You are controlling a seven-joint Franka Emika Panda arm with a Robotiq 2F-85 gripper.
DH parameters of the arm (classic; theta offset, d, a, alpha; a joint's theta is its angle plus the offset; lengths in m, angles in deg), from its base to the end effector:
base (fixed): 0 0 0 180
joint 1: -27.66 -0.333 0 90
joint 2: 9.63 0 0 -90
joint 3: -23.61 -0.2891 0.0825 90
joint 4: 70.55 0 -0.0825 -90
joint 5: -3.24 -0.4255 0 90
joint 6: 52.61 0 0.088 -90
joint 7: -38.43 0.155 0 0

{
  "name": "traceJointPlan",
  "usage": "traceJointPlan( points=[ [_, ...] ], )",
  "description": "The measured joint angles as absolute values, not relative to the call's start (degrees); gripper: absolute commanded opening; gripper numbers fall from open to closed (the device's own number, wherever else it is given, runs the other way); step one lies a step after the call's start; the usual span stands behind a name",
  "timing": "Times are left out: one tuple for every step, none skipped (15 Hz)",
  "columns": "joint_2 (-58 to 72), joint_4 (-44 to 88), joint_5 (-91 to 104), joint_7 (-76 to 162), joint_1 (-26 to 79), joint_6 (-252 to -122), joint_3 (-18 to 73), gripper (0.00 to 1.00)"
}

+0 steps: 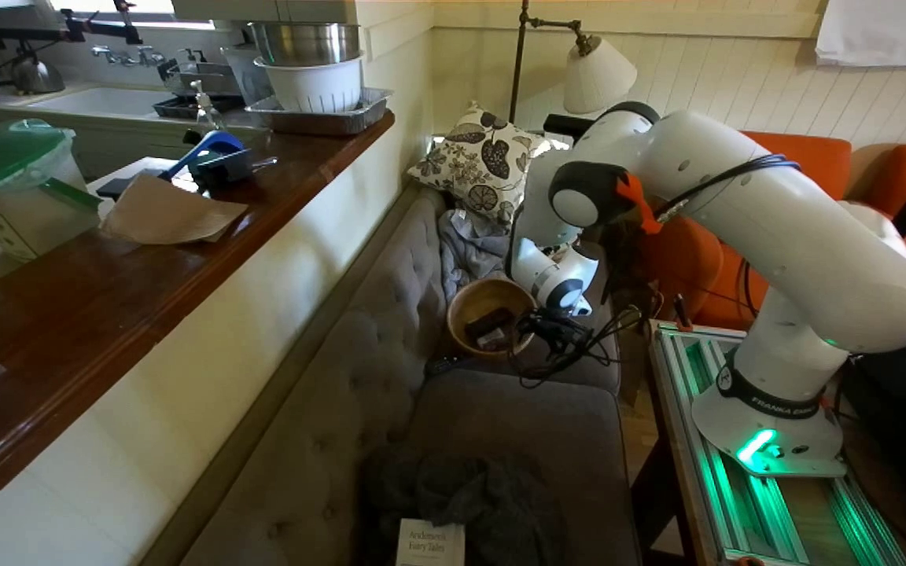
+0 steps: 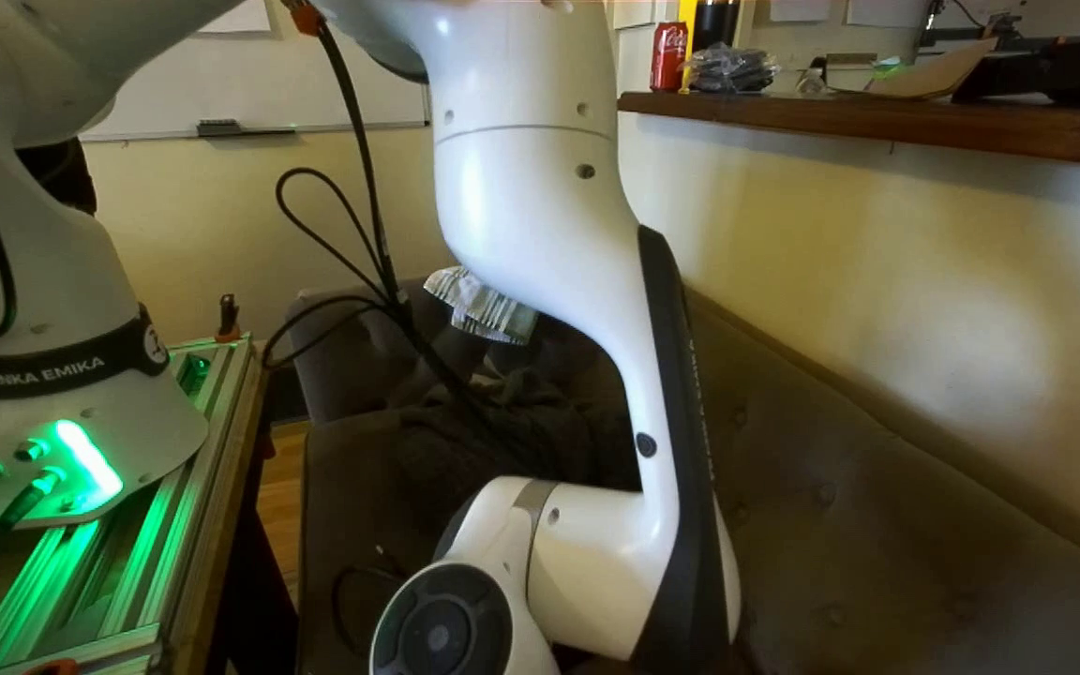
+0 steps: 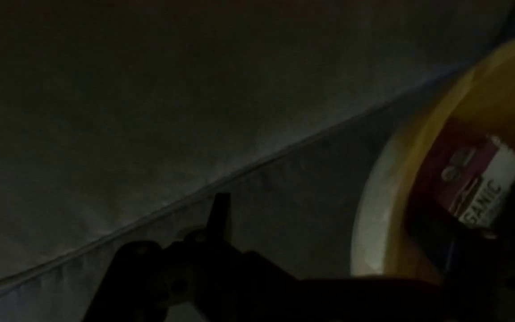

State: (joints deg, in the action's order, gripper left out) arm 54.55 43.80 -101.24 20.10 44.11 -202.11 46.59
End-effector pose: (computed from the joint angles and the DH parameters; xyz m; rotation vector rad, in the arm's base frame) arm 0.2840 -0.3527 -0.1701 -1.6645 2.3892 -0.1189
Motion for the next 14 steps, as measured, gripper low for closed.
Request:
traceJointPlan(
  points=[
    [52.6,46.4,-101.2,18.4,43.3,-200.1,46.0,1.0],
    [50.6,49.0,-101.2,16.9,42.6,-198.1,45.5,1.0],
    [48.6,51.6,-101.0,15.6,41.9,-196.0,45.2,1.0],
    [46.6,54.0,-100.3,14.9,41.3,-193.9,44.9,1.0],
    [44.8,56.3,-98.9,14.6,40.7,-191.8,44.5,1.0],
    [43.2,58.1,-97.4,14.6,40.1,-189.8,44.1,1.0],
    [41.7,59.5,-95.7,14.6,39.8,-187.6,43.7,1.0],
    [40.5,60.6,-93.9,14.7,39.5,-185.6,43.2,1.0],
    [39.5,61.3,-92.5,14.9,39.3,-184.1,42.7,1.0],
    [38.7,61.6,-92.0,14.9,38.9,-183.6,42.0,1.0],
    [38.1,61.7,-91.9,14.9,38.4,-183.5,41.4,1.0],
    [37.7,61.7,-91.8,14.9,37.8,-183.5,41.0,1.0],
    [37.4,61.7,-91.8,14.9,37.2,-183.5,40.9,1.0],
    [37.4,61.7,-91.8,14.9,36.9,-183.5,40.9,1.0]
  ],
)
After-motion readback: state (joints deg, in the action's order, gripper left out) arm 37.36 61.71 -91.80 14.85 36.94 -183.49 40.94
